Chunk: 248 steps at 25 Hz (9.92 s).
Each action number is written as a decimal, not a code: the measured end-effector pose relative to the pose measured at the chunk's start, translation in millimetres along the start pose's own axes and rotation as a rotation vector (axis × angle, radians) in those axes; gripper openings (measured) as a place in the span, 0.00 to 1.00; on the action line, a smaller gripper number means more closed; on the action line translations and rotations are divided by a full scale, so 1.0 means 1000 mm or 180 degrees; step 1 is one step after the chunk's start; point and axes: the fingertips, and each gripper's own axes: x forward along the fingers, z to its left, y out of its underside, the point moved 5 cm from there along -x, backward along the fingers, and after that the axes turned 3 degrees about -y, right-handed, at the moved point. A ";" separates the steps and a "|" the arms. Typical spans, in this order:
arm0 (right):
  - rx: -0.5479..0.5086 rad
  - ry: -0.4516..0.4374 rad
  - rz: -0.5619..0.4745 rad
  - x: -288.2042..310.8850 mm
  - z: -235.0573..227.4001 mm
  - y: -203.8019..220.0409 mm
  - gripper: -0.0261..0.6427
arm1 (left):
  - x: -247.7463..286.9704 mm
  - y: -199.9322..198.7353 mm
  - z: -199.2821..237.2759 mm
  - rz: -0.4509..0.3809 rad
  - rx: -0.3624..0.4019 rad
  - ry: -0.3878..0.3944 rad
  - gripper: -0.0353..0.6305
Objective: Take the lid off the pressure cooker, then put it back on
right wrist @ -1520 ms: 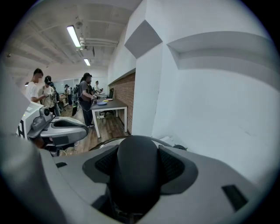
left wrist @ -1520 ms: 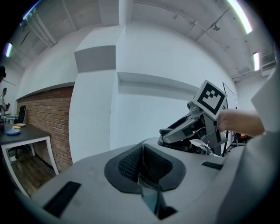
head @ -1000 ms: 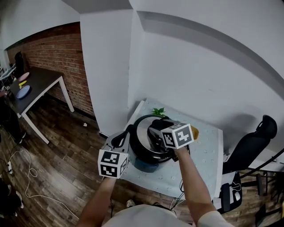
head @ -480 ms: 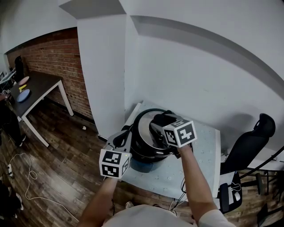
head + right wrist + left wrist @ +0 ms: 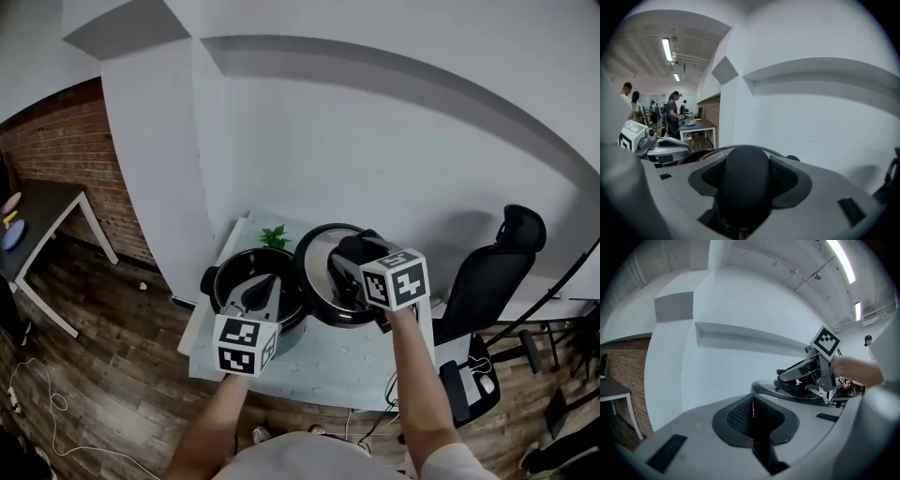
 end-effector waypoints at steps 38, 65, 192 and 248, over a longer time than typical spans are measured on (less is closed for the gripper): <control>0.0587 0.0846 0.0443 -0.075 -0.124 0.266 0.45 | 0.087 0.103 -0.184 0.0207 -0.0088 0.0775 0.07; 0.0551 0.0819 0.0613 -0.040 -0.112 0.331 0.45 | 0.084 0.130 -0.190 0.0534 -0.0069 0.0659 0.07; 0.0404 0.0196 -0.0162 -0.040 -0.061 0.073 0.45 | -0.011 0.005 -0.028 0.0191 -0.0036 -0.0268 0.07; -0.0170 -0.0913 0.0629 0.147 0.143 -0.004 0.45 | -0.085 0.056 0.127 0.0335 -0.0390 -0.0436 0.07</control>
